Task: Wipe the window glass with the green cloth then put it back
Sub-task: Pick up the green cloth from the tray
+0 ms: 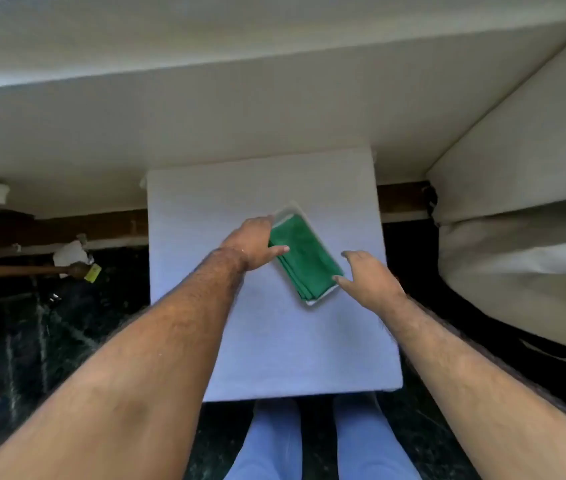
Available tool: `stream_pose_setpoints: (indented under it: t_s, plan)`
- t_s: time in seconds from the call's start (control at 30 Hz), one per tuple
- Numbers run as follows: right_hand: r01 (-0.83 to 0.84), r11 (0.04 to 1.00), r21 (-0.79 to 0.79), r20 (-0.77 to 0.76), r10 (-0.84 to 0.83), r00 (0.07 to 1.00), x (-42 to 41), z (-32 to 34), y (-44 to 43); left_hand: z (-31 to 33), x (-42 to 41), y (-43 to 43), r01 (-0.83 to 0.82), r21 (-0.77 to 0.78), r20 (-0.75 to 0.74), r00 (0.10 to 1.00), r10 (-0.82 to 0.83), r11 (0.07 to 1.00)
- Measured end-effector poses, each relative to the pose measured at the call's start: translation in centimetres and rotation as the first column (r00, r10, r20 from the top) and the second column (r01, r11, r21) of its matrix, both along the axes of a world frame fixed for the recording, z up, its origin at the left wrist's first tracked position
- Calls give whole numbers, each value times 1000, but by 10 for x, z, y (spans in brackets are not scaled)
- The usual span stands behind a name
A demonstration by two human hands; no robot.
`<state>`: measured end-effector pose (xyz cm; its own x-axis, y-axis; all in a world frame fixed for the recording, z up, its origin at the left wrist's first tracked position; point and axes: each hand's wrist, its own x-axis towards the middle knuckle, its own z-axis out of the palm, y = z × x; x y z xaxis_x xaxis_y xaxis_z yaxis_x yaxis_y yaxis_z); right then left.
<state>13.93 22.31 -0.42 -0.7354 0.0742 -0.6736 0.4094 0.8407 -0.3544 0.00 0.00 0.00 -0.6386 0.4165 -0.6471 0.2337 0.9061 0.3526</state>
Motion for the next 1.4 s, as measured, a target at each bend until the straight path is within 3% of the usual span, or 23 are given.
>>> stream_pose_setpoints:
  t_s: [0.2, 0.47, 0.63, 0.77, 0.87, 1.03, 1.17, 1.3, 1.4]
  plan:
    - [139, 990, 10, 33, -139, 990, 13, -52, -21, -48, 8, 2, -59, -78, -14, 998, 58, 995]
    - [255, 962, 100, -44, -251, 967, 7, -81, -33, -83, 8, 11, -13, -108, -129, 992, -1, 994]
    - [294, 943, 157, -74, -285, 956, 3, -80, -36, -88, 7, 19, -284, -23, -94, 955, 281, 959]
    - [442, 897, -10, -58, -441, 895, 3, -70, -36, -77, 11, 10, -521, 53, 45, 854, 519, 852]
    - [582, 790, -194, -7, -594, 804, 3, -63, -32, -68, 10, 1, -639, 124, 125, 769, 627, 759]
    - [649, 669, -362, 73, -674, 735, -3, -36, -16, -30, 7, -7, -723, 209, 241, 691, 682, 659]
    - [683, 579, -445, 168, -695, 699, -9, -3, -2, 14, 3, -5, -835, 280, 445, 550, 706, 474]
    - [711, 424, -560, 226, -748, 624, -18, 46, 10, 60, -4, -5, -825, 368, 501, 565, 656, 429]
    - [663, 387, -641, 216, -737, 640, -28, 92, 20, 105, -11, -4, -798, 438, 503, 599, 624, 413]
